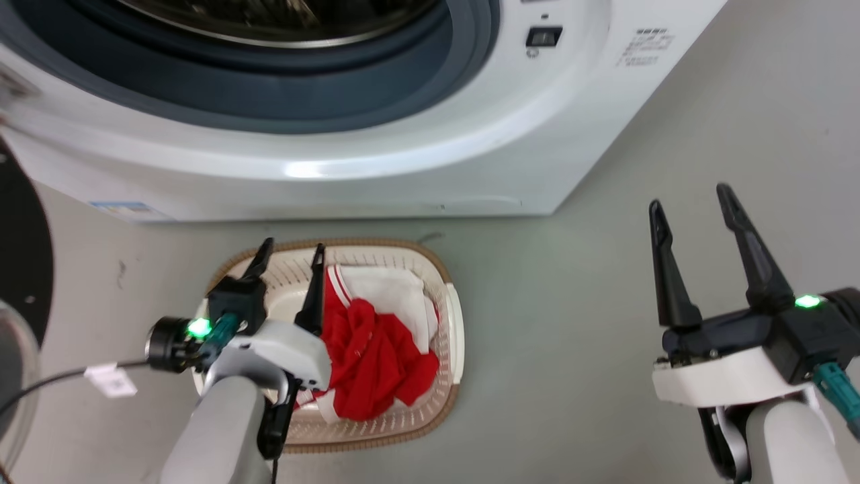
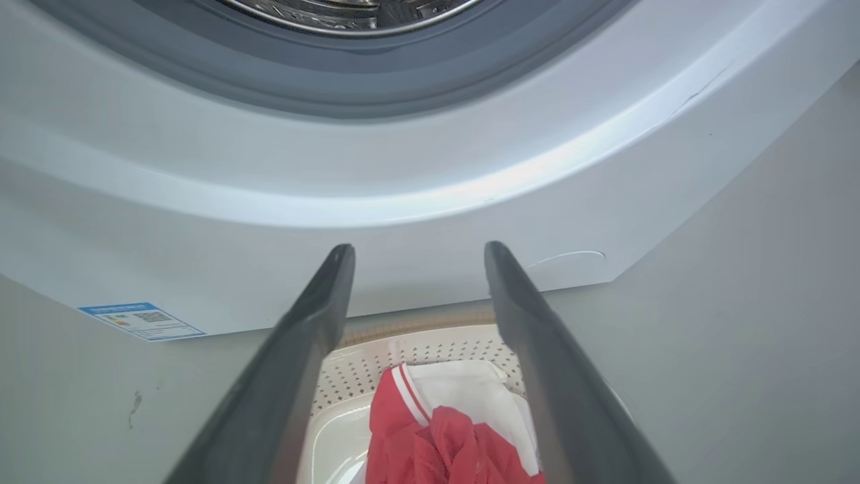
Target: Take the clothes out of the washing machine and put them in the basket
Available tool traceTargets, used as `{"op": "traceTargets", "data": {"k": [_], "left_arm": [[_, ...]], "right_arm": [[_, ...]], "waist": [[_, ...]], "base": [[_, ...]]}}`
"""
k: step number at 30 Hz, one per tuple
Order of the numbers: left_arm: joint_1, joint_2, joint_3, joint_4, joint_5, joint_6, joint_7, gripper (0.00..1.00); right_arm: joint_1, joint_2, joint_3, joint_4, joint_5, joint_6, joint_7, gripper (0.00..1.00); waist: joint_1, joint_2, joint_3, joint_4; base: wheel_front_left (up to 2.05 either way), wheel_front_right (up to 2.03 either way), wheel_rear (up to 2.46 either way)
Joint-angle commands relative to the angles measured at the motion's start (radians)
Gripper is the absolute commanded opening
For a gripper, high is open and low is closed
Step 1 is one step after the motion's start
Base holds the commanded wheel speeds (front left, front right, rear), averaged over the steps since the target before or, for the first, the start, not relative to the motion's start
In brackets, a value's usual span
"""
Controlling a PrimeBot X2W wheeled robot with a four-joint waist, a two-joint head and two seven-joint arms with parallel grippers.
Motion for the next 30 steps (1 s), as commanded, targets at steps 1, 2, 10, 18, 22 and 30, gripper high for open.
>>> {"op": "traceTargets", "data": {"k": [1,2,10,18,22,30], "left_arm": [[0.049,-0.007,0.041,-0.056,0.031,0.009,-0.002,1.0],[0.07,-0.014,0.059,-0.088,0.045,0.011,-0.002,1.0],[0.205,-0.068,0.168,-0.278,0.13,-0.004,-0.002,1.0],[0.324,-0.116,0.236,-0.41,0.186,-0.011,-0.002,1.0],[0.37,-0.124,0.25,-0.439,0.201,-0.021,-0.003,1.0],[0.44,-0.134,0.265,-0.466,0.214,-0.033,-0.003,1.0]], "right_arm": [[0.026,0.0,0.001,0.006,-0.003,-0.001,-0.002,1.0],[0.035,0.0,0.001,0.009,-0.004,-0.001,-0.002,1.0],[0.095,0.0,-0.016,0.024,0.013,-0.001,-0.002,1.0],[0.154,0.001,-0.029,0.036,0.029,-0.001,-0.002,1.0],[0.182,0.0,-0.033,0.041,0.033,-0.001,-0.002,1.0],[0.235,0.0,-0.051,0.05,0.051,-0.001,-0.002,1.0]], "waist": [[0.0002,0.0,-0.077,0.022],[0.0002,0.0,-0.093,0.024],[0.0002,0.0,-0.202,0.042],[0.0002,0.0,-0.29,0.05],[0.0002,0.0,-0.328,0.052],[0.0002,0.0,-0.395,0.053]], "base": [[0.0,0.0,0.0],[0.0,0.0,0.0],[0.0,0.0,0.0],[0.0,0.0,0.0],[0.0,0.0,0.0],[0.0,0.0,0.0]]}}
